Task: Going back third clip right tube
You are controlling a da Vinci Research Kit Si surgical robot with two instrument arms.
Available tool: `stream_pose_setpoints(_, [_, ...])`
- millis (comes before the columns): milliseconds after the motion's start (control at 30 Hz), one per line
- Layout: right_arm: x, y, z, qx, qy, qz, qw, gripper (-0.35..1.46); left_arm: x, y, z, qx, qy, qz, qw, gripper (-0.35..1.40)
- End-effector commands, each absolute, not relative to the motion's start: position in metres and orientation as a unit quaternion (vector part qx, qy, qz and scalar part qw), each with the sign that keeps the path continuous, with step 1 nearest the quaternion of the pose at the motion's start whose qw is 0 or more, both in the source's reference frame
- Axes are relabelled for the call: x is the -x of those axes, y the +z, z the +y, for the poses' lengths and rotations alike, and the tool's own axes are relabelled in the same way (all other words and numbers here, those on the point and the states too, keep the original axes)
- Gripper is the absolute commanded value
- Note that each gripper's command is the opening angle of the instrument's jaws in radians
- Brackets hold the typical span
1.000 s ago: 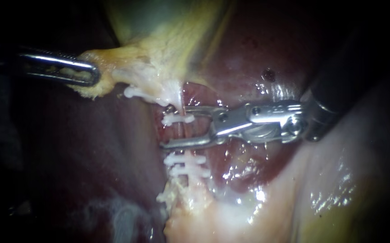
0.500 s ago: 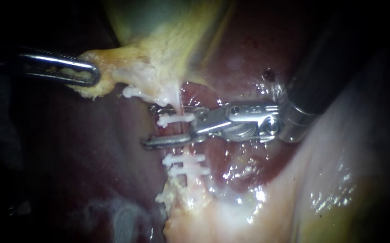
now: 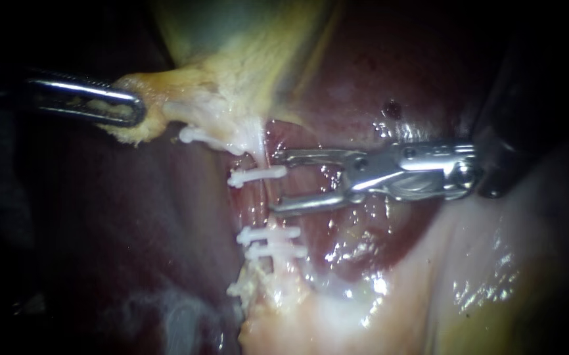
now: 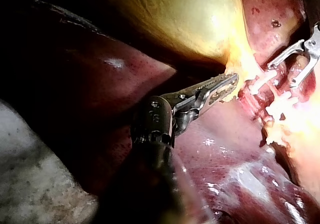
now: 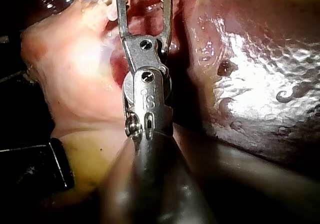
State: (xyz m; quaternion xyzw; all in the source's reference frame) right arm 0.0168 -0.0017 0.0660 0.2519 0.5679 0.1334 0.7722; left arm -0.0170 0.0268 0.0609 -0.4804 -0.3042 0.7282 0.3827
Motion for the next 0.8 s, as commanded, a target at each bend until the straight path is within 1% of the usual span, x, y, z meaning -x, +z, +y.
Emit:
stream_pose_setpoints(33, [-0.0165,0.0658,-0.0018,-0.251,0.130,0.569,0.772,0.50,0.0170,0.0609,0.0268,0.480,0.728,-0.304,0.383,-0.35])
stream_pose_setpoints(167, [-0.0152,0.0651,-0.0024,-0.248,0.117,0.571,0.774,0.50,0.0170,0.0609,0.0268,0.480,0.728,-0.304,0.383,-0.35])
stream_pose_setpoints(400, [-0.0131,0.0638,-0.0018,-0.241,0.099,0.576,0.775,0.50,0.0170,0.0609,0.0268,0.480,0.728,-0.304,0.383,-0.35])
stream_pose_setpoints(633, [-0.0114,0.0624,-0.0010,-0.232,0.093,0.577,0.778,0.50,0.0170,0.0609,0.0268,0.480,0.728,-0.304,0.383,-0.35])
stream_pose_setpoints(800, [-0.0110,0.0622,-0.0009,-0.231,0.091,0.577,0.778,0.50,0.0171,0.0610,0.0268,0.480,0.728,-0.304,0.383,-0.35])
